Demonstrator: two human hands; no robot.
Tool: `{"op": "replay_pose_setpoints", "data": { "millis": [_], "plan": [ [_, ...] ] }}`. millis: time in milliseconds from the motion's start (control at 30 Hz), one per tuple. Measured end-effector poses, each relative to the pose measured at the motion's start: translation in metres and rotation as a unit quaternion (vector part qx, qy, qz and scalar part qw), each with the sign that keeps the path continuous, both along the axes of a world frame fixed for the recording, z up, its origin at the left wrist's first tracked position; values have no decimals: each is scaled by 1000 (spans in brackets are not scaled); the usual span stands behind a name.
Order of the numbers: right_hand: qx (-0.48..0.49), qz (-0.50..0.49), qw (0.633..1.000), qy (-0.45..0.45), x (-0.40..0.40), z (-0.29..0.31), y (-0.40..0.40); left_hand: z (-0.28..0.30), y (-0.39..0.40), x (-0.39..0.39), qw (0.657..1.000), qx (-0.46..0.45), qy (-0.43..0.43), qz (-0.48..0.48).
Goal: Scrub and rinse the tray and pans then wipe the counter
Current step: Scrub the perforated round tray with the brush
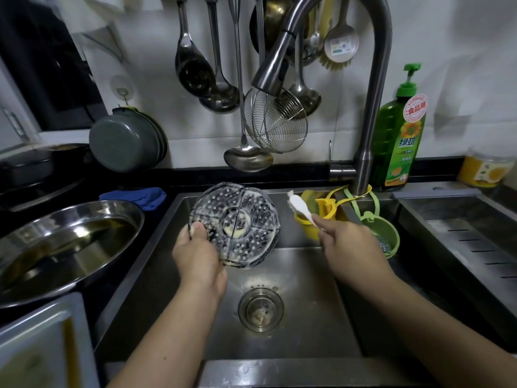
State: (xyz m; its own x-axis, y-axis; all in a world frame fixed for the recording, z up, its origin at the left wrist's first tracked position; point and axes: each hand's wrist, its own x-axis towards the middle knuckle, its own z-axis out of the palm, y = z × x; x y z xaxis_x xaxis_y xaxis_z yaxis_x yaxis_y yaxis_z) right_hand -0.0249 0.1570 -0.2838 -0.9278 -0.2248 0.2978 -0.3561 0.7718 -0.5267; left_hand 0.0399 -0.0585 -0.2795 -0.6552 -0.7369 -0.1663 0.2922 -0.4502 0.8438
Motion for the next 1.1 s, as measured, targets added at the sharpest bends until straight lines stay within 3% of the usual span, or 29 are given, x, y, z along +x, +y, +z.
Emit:
{"op": "replay_pose_setpoints", "data": {
  "millis": [100,200,300,433,567,700,833,933,1033,1100],
  "plan": [
    [19,78,996,24,5,5,-2,0,2,-1,1000,-15,-5,-22],
    [85,84,992,28,4,9,-4,0,5,-1,999,-23,-1,-28],
    [94,95,991,-31,12,5,-4,0,-2,2,1000,27,2,-8],
    [88,216,969,-80,53,-1,-25,0,-6,2,997,82,4,13],
    [102,108,989,-26,25,-1,-19,-2,-3,2,997,76,14,21],
    [113,202,971,-60,55,-8,-30,2,-2,3,996,80,23,19],
    [91,139,986,8,28,-7,-26,2,4,4,997,66,24,-26],
    [98,244,965,-5,47,-9,-38,4,11,2,995,69,19,-71],
    [97,154,982,44,28,-1,-30,4,18,1,992,59,-4,-114],
    [100,152,982,42,28,-2,-26,3,19,3,990,47,-11,-129]
  ]
}}
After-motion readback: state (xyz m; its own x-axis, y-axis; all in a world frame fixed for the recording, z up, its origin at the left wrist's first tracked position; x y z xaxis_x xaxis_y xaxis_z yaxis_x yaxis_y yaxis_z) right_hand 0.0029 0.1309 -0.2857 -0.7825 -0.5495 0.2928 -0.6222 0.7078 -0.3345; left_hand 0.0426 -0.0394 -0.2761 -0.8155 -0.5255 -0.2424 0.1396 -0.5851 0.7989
